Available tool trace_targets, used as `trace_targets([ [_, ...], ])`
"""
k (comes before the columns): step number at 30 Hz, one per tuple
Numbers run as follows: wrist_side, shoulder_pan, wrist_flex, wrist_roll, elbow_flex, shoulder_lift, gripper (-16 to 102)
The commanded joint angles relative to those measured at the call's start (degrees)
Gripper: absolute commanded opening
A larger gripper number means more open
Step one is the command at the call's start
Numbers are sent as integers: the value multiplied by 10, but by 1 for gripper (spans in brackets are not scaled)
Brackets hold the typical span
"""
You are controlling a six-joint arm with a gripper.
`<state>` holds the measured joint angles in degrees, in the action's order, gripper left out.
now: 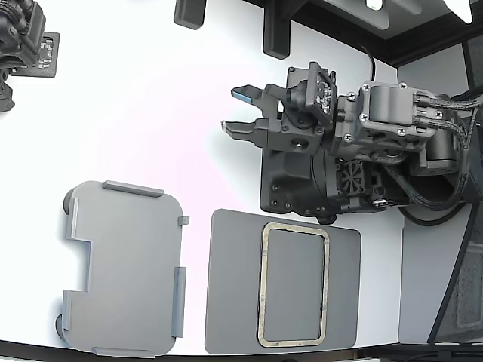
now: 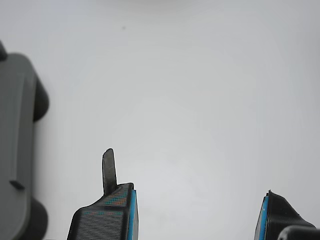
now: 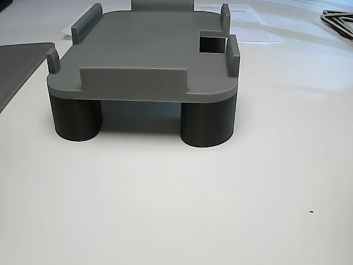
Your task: Move top rectangular frame to the holder.
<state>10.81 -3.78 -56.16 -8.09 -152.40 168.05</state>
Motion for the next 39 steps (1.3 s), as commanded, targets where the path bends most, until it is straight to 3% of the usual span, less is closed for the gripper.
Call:
trace_targets([
  [1, 1, 10, 4, 6, 25, 12, 100],
  [7, -1, 10, 3, 7, 27, 12, 100],
  [12, 28, 10, 2, -15, 35, 4, 100],
  [14, 47, 10, 4, -21, 70, -25, 95],
  [17, 49, 10, 7, 3, 129, -76, 100],
  [25, -64, -63, 69, 108, 143, -84, 97],
  [29, -16, -175, 37, 170, 190, -152, 95],
  [33, -5, -268, -6, 192, 260, -257, 96],
  [35, 31, -330, -31, 165, 301, -314, 91],
  [39, 104, -442, -115, 96, 393, -425, 95],
])
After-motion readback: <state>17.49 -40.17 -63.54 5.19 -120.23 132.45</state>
